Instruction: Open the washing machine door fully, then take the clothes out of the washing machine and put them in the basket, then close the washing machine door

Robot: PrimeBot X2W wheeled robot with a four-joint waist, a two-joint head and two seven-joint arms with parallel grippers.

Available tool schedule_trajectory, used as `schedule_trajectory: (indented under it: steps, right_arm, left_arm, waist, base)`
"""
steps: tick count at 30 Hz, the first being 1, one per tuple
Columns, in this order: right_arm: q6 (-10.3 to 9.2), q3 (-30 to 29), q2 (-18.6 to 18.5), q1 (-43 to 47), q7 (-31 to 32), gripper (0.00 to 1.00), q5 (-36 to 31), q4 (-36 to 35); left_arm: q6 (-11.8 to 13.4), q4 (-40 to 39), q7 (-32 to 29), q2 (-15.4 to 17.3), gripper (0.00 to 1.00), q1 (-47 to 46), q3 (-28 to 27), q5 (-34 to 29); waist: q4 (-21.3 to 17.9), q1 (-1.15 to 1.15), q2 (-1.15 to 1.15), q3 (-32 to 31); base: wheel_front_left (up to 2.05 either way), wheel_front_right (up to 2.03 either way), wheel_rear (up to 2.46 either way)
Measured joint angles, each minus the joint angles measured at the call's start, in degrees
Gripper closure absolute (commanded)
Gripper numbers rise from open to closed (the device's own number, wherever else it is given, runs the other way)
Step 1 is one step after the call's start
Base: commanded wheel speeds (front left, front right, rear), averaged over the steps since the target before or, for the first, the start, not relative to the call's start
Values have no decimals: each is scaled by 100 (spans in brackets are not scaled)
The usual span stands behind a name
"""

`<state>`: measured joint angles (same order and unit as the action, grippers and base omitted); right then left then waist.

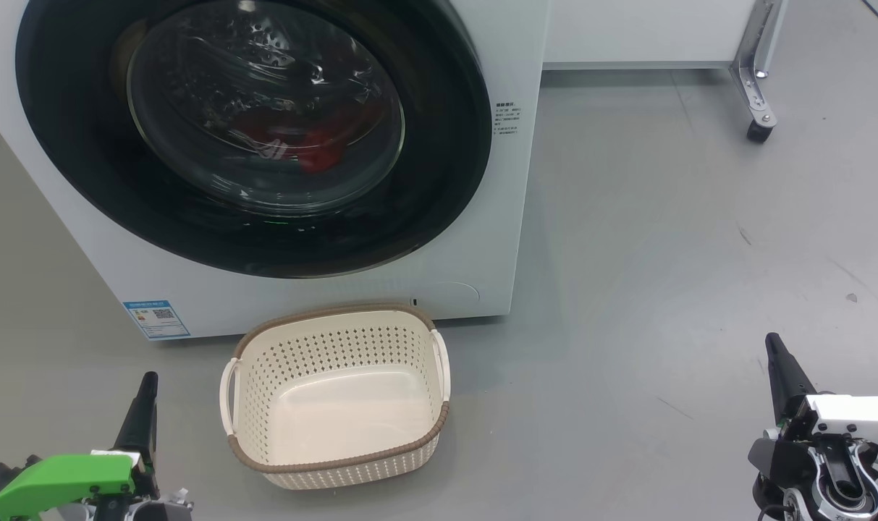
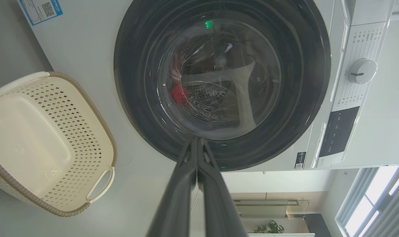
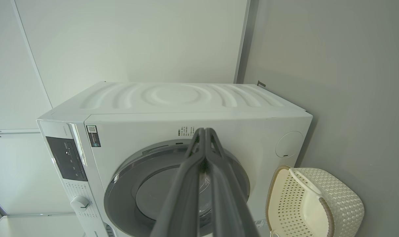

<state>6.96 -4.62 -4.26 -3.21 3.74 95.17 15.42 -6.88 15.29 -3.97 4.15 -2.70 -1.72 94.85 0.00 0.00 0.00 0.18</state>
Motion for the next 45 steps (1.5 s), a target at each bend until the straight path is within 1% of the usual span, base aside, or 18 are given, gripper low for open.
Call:
schedule_trajectory:
  steps: [4, 5, 12, 22, 31, 40, 45]
  right_arm:
    - [0, -2, 2, 0, 0, 100, -3, 0]
    - [-2, -2, 11, 15, -1, 0, -2, 21]
    - [-5, 15, 236, 393, -1, 0, -2, 393]
    - [-5, 16, 232, 370, -114, 0, -58, 346]
    - [-4, 88, 222, 338, -256, 0, -241, 283]
    - [-4, 200, 80, 240, -436, 0, -661, 253]
    - [-4, 345, -26, 202, -541, 0, -1090, 240]
  left_arm:
    - [0, 0, 0, -1, 100, 0, -1, 0]
    - [3, 27, 0, -4, 0, 9, 2, 0]
    - [10, 405, 1, -207, 0, 331, 40, 0]
    - [10, 333, 73, -207, 0, 316, 109, -52]
    - [9, 249, 213, -205, 0, 229, 208, -146]
    - [9, 187, 420, -156, 0, 146, 363, -530]
    - [9, 144, 568, -51, 0, 65, 464, -1012]
  waist:
    - [0, 0, 0, 0]
    - [0, 0, 0, 0]
    - [0, 0, 0, 1]
    - [-1, 0, 0, 10]
    - [-2, 0, 0, 23]
    - [-1, 0, 0, 41]
    - [1, 0, 0, 54]
  base:
    - [0, 0, 0]
    - [0, 0, 0]
    - [0, 0, 0]
    - [0, 0, 0]
    - [0, 0, 0]
    - [0, 0, 0]
    - [0, 0, 0]
